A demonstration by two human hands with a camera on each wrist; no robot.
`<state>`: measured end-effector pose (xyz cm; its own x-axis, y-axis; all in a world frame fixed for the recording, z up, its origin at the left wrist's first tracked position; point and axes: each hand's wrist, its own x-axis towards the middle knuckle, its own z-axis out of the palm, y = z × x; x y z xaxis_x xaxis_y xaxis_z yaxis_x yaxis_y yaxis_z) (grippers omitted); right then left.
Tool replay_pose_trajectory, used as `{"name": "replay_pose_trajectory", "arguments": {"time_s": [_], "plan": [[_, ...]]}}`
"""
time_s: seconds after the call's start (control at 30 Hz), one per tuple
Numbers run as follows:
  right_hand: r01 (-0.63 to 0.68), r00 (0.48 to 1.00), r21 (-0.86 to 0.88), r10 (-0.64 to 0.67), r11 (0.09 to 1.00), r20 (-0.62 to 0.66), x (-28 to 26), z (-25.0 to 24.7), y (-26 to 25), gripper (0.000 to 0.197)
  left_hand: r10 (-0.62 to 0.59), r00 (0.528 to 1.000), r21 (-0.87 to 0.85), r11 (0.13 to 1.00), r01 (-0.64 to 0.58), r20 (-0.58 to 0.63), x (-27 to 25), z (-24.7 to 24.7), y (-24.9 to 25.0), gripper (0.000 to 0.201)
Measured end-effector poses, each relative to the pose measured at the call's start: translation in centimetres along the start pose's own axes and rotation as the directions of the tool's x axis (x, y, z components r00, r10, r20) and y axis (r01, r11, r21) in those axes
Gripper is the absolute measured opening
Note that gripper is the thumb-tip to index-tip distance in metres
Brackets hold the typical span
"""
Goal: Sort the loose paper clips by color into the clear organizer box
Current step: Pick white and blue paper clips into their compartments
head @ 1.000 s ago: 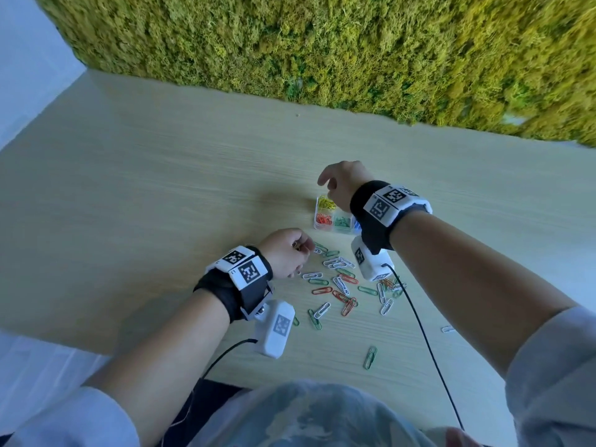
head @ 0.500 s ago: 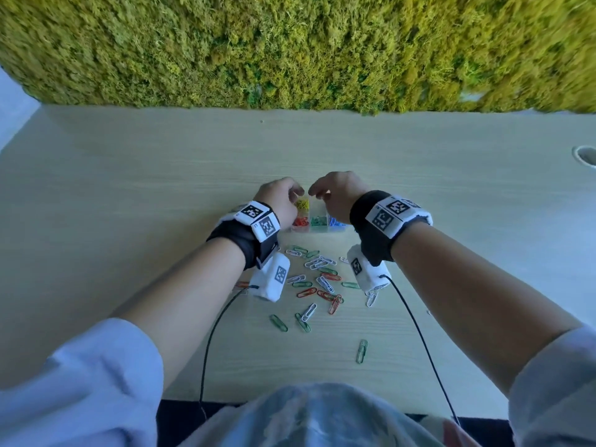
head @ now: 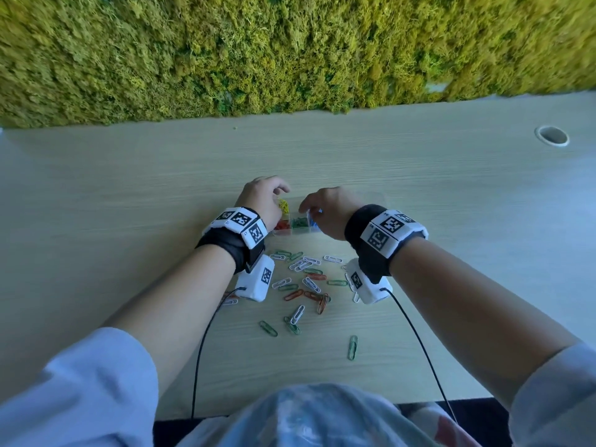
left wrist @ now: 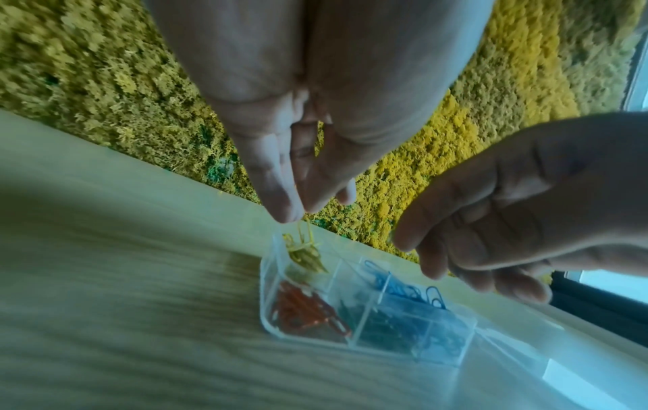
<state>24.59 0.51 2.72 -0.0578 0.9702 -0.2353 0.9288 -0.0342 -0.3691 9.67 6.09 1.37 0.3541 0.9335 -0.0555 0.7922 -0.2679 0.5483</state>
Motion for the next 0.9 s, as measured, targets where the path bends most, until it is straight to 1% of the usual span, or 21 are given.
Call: {"name": "replay_pose_trajectory", "arguments": {"time_s": [0.07, 0.13, 0.2, 0.27, 0.33, 0.4, 0.5, 0.6, 0.67, 0.73, 0.8, 0.9], "plan": [[0.007, 1.000, 0.003, -0.007, 1.000, 0.010, -0.3, 0.1, 0.0, 0.038, 0.016, 0.999, -0.034, 0.999, -0.017, -0.045, -0.6, -0.1, -0.6, 0.040], [0.011, 1.000, 0.008, -0.011, 1.000, 0.028, -0.5, 0.2, -0.2, 0.039, 0.033, 0.999, 0.002, 0.999, -0.033, -0.034, -1.2, -0.2, -1.0, 0.041], [0.015, 0.999, 0.004, -0.015, 1.000, 0.042, -0.7, 0.3, -0.6, 0.039, 0.039, 0.998, 0.131, 0.990, -0.046, 0.059, -1.7, -0.2, -1.1, 0.046], [0.026, 0.999, -0.018, -0.025, 1.000, 0.043, -0.9, 0.4, -0.9, 0.039, 0.018, 0.986, 0.304, 0.950, -0.069, 0.168, -2.2, 0.0, -0.9, 0.056], [0.035, 0.998, -0.048, -0.033, 0.998, 0.045, -1.2, 0.4, -1.3, 0.038, 0.023, 0.976, 0.413, 0.904, -0.112, 0.215, -2.5, 0.3, -0.6, 0.063], [0.038, 0.998, -0.053, -0.035, 0.998, 0.061, -1.4, 0.6, -1.4, 0.038, 0.037, 0.973, 0.467, 0.873, -0.143, 0.228, -2.8, 0.6, -0.5, 0.063], [0.016, 0.996, -0.034, -0.013, 0.999, 0.084, -1.8, 0.7, -1.1, 0.039, 0.066, 0.977, 0.496, 0.854, -0.159, 0.200, -3.0, 0.8, -0.6, 0.057], [-0.009, 0.997, -0.011, 0.010, 1.000, 0.078, -2.2, 0.8, -0.6, 0.038, 0.119, 0.977, 0.521, 0.830, -0.197, 0.179, -3.2, 0.7, -0.4, 0.054], [-0.022, 0.997, 0.006, 0.021, 1.000, 0.079, -2.4, 0.9, -0.3, 0.037, 0.128, 0.970, 0.545, 0.808, -0.223, 0.208, -3.3, 0.6, -0.3, 0.053], [-0.021, 0.996, -0.003, 0.021, 1.000, 0.087, -2.7, 0.9, -0.3, 0.036, 0.120, 0.962, 0.568, 0.787, -0.242, 0.244, -3.4, 0.6, -0.3, 0.047], [-0.009, 0.996, -0.015, 0.011, 1.000, 0.089, -3.0, 0.8, -0.3, 0.036, 0.119, 0.963, 0.578, 0.779, -0.242, 0.244, -3.6, 0.6, -0.3, 0.042], [0.002, 0.997, -0.011, -0.002, 1.000, 0.082, -3.2, 0.7, -0.4, 0.036, 0.127, 0.965, 0.579, 0.779, -0.241, 0.231, -3.8, 0.7, -0.4, 0.045]]}}
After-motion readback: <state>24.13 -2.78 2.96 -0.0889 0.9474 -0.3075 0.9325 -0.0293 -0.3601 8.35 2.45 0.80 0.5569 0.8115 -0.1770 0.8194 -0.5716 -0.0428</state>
